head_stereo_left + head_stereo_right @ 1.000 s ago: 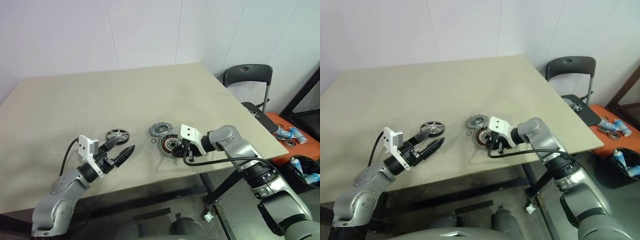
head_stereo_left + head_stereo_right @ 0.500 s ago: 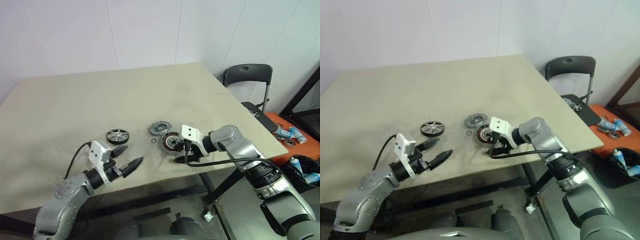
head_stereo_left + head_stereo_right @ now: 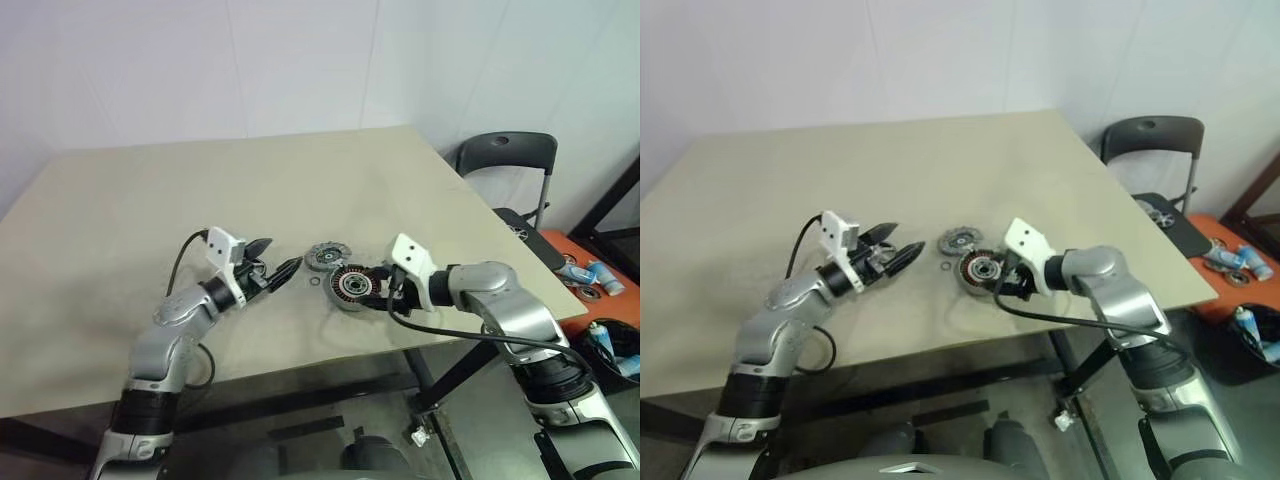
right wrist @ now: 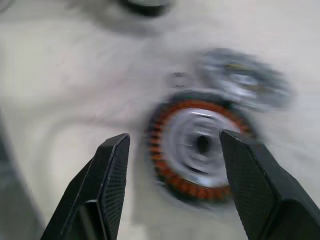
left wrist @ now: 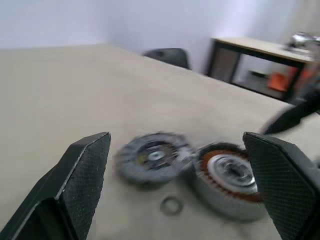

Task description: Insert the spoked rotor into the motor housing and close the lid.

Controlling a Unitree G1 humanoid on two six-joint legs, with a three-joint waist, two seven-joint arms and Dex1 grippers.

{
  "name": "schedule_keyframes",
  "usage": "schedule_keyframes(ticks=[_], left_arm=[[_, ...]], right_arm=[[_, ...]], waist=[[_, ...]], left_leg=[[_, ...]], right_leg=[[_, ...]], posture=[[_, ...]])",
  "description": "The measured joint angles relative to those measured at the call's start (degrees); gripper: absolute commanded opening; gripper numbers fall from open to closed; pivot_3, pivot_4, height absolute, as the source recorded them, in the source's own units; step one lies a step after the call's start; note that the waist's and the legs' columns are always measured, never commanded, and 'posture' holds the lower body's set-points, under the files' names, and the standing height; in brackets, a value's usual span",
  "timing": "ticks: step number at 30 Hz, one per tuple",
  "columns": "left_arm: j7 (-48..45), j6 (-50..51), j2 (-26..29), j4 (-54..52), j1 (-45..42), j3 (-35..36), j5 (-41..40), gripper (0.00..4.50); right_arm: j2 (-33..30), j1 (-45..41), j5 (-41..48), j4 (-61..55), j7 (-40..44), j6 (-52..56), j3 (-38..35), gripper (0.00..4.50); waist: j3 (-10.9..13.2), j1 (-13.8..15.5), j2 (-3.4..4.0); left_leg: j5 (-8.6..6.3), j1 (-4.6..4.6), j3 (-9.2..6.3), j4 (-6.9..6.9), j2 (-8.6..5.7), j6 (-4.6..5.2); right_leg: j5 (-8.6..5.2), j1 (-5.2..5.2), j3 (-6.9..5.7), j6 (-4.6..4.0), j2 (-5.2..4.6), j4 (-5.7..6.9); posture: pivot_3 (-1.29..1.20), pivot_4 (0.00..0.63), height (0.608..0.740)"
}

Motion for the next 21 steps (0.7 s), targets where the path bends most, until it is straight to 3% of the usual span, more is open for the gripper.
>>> schedule_keyframes(ticks=[7,15,21], left_arm=[[-8.10,-1.76,0.03,11.99,-4.84,-0.46,0.08,4.50],[-12.31,-3.99,-1.10,20.54,-6.75,-2.02,3.22,4.50],[-12.43,-6.34,-2.61,22.54,-6.67,-5.26,7.43,4.50]], right_arm=[[0.73,0.54,2.63,-4.52,-5.69,3.42,-3.62,3.00],[3.83,-0.55,10.55,-5.87,-11.82,9.26,-14.14,3.00],[4.14,1.14,12.45,-8.02,-14.96,10.89,-14.24,3.00]], waist=[[0.02,0.34,0.02],[0.02,0.50,0.02],[0.01,0.43,0.04]], left_leg=[[-0.01,-0.04,-0.06,-0.06,0.03,0.02],[-0.01,-0.06,-0.05,0.01,0.02,0.02],[-0.01,-0.07,-0.05,-0.01,0.03,0.03]], right_leg=[[0.00,-0.06,-0.06,0.01,0.12,0.01],[0.03,0.04,-0.03,0.06,-0.02,-0.12],[0.03,0.03,-0.03,0.07,-0.02,-0.14]], posture=[[0.00,0.000,0.740],[0.00,0.000,0.740],[0.00,0.000,0.740]])
